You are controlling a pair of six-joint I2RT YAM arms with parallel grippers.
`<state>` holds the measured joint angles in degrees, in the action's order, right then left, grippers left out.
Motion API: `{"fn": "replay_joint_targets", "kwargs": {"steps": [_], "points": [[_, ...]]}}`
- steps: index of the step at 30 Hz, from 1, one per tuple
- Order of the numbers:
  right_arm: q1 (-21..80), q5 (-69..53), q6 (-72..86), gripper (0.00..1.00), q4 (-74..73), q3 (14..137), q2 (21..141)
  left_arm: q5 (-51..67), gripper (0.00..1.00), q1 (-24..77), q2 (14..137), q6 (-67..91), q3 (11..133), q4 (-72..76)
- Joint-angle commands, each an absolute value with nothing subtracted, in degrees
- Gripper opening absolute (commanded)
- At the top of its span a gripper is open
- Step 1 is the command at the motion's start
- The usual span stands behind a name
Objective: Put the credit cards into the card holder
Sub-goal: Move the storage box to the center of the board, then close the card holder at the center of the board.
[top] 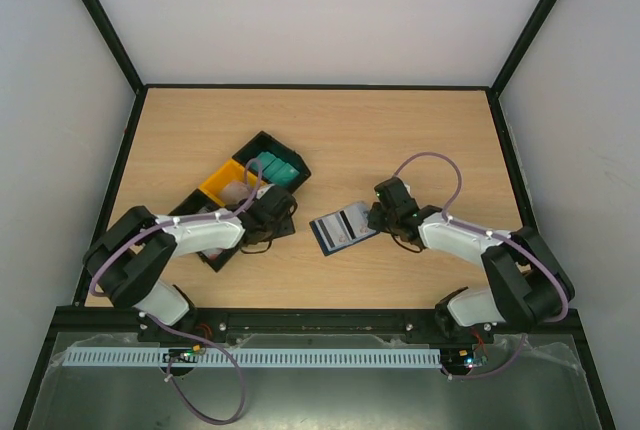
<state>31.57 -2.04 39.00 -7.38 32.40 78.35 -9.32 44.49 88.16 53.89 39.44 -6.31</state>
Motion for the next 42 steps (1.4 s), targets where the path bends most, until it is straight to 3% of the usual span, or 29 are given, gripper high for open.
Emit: {"fn": "replay_joint_targets", "kwargs": {"steps": [1,6,11,14,17,23,27,34,42], "points": [[31.5,-6.4,38.4,0.40,-6.4,34.7,79.9,-14.5,0.54,41.6,87.6,53.8,37.9,-11.8],[31.5,-12.9,38.3,0.36,-5.2,34.7,81.5,-13.5,0.54,40.3,85.9,52.3,37.6,-10.5],[31.5,-14.6,38.1,0.21,-5.8,34.5,81.0,-7.6,0.55,42.2,84.2,50.2,37.8,-5.5],[31.5,-15.5,38.0,0.19,-6.0,34.2,80.2,-5.9,0.57,44.1,84.8,49.5,39.1,-4.0],[31.5,-17.9,37.9,0.21,-5.8,33.9,79.7,-3.2,0.57,45.2,86.3,50.2,39.5,-1.8],[31.5,-23.5,38.1,0.34,-3.0,33.1,79.0,-1.1,0.59,46.2,89.4,51.7,39.7,0.2],[31.5,-19.5,38.8,0.39,-3.6,33.6,77.9,-1.2,0.60,46.3,89.2,51.9,39.8,0.5],[31.5,2.5,39.8,0.38,-10.5,33.8,74.7,-1.2,0.60,46.3,89.7,51.8,40.2,0.3],[31.5,-0.2,37.5,0.30,-11.9,34.9,80.5,-1.1,0.59,46.3,90.5,51.5,40.7,0.1]]}}
